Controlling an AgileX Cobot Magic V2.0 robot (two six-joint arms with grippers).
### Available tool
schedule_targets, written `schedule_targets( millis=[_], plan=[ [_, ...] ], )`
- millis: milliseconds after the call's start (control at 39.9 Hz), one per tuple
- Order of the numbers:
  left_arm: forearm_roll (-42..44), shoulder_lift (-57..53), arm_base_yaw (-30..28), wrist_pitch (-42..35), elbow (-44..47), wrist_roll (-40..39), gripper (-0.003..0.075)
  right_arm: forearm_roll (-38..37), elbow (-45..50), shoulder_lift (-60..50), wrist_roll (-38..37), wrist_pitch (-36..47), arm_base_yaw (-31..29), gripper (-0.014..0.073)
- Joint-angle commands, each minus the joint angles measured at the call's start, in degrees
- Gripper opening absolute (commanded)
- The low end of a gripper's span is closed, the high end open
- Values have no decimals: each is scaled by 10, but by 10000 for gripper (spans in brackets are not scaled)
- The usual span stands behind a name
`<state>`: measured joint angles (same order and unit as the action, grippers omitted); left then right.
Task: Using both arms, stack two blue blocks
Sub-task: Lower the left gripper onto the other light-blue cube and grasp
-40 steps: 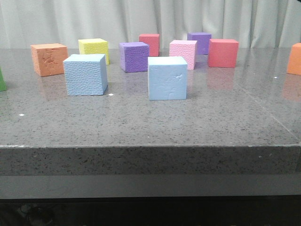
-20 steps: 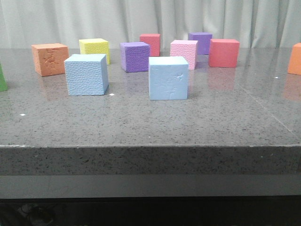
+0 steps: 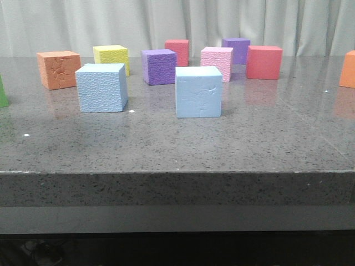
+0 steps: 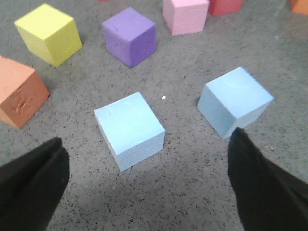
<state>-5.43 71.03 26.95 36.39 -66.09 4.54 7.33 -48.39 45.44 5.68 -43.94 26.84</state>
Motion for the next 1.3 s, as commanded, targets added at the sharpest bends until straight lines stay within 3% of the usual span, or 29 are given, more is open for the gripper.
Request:
schedule_targets(
  millis=[0, 201, 426, 953, 1053, 1278],
  plan=[
    [95, 48, 20, 18, -74, -136, 648, -3, -15, -5, -2, 41, -4, 653],
    [108, 161, 11, 109, -181, -217, 648, -3, -15, -5, -2, 41, -4, 653],
    [108, 233, 11, 115, -230, -243, 648, -3, -15, -5, -2, 39, -4, 653],
    [91, 320, 11, 96, -234, -273, 638, -3, -15, -5, -2, 39, -4, 653],
    [90, 325, 11, 96, -234, -273, 592, -3, -15, -5, -2, 39, -4, 653],
    [90, 324, 11, 98, -244, -272, 387, -3, -15, -5, -2, 39, -4, 653]
  ],
)
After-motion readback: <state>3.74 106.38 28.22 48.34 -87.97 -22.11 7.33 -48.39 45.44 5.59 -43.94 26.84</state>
